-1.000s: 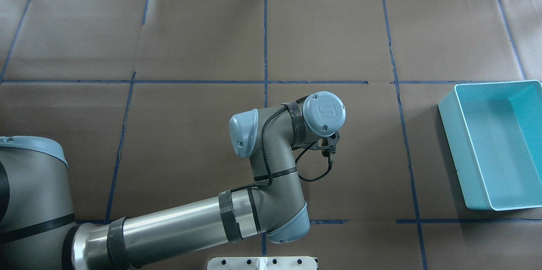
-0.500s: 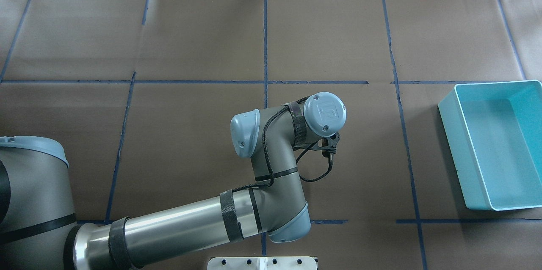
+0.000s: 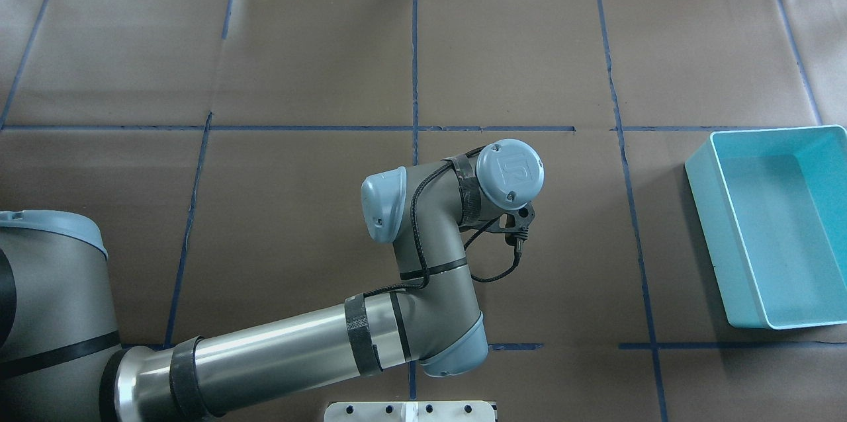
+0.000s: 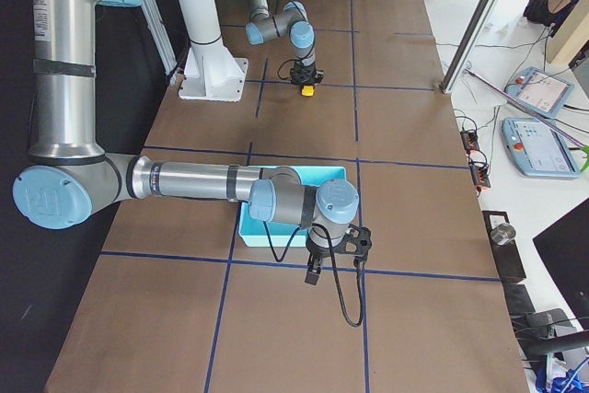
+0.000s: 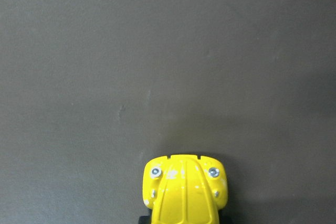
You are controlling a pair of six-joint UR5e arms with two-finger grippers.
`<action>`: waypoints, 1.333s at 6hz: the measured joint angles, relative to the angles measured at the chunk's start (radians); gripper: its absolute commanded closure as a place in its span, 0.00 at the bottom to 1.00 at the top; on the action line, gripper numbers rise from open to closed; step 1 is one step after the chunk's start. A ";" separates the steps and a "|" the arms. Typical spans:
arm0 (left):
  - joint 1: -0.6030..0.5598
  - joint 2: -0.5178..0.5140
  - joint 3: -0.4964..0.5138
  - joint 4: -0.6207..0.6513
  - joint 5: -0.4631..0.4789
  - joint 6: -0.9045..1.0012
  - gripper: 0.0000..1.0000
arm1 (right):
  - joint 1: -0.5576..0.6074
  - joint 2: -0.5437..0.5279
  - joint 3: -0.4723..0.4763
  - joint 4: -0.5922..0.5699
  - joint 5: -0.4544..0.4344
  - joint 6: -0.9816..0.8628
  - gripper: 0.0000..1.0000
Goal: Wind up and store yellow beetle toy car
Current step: 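Lower the left gripper and close it on the yellow car, then press the car down and drag it back toward the robot with left gripper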
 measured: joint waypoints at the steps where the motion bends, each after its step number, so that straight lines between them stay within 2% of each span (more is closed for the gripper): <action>1: -0.019 0.027 -0.059 0.000 -0.001 0.019 0.92 | 0.000 0.000 0.001 0.000 0.000 0.000 0.00; 3: -0.067 0.165 -0.255 -0.032 -0.009 0.021 0.92 | 0.000 0.000 0.000 0.000 0.000 0.000 0.00; 4: -0.075 0.208 -0.283 -0.091 -0.054 0.017 0.92 | 0.000 0.000 0.000 0.000 0.000 0.000 0.00; 6: -0.075 0.225 -0.260 -0.187 -0.167 0.003 0.92 | -0.001 0.000 0.000 0.000 0.000 0.000 0.00; 8: -0.059 0.211 -0.220 -0.208 -0.202 -0.013 0.92 | 0.000 0.000 0.000 0.000 -0.001 0.000 0.00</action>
